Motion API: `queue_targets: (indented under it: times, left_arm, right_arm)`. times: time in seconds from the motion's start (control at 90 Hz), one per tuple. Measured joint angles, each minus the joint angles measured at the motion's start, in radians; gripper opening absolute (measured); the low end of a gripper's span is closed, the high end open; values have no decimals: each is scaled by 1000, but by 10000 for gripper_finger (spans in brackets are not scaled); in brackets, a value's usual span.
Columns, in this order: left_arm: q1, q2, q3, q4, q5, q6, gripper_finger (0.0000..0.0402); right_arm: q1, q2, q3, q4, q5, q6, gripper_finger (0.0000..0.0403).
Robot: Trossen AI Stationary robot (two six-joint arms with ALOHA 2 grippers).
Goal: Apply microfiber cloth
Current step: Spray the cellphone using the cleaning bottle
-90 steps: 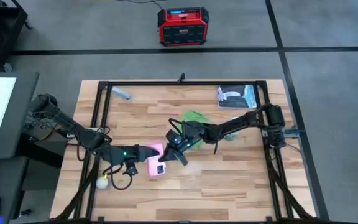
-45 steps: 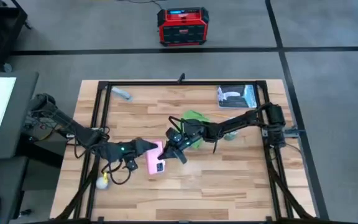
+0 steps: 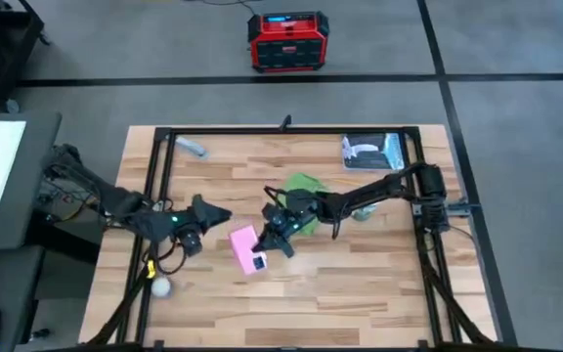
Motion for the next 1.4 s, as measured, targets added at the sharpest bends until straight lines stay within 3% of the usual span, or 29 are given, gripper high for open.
queue_targets:
  times: [0.144, 0.522, 0.722, 0.967, 1.111, 1.4]
  left_arm:
    - [0, -46, 0, -11, 1, -128, 114]
    - [0, -122, 0, -236, 60, -636, 114]
    - [0, -121, -1, -284, 63, -760, 114]
    - [10, -121, -9, -272, 64, -951, 113]
    - [46, -125, -118, -141, 67, -1056, 113]
    - [142, -123, -404, 347, 125, -1160, 113]
  right_arm:
    - [-4, 0, 0, -8, 21, -18, 15]
    - [-79, -36, 1, -12, 25, -28, 14]
    - [-134, -164, 3, -157, 17, -121, 14]
    - [-187, -353, 4, -360, 90, -283, 14]
    - [-197, -455, 4, -491, 187, -362, 14]
    - [-162, -614, 4, -663, 390, -432, 14]
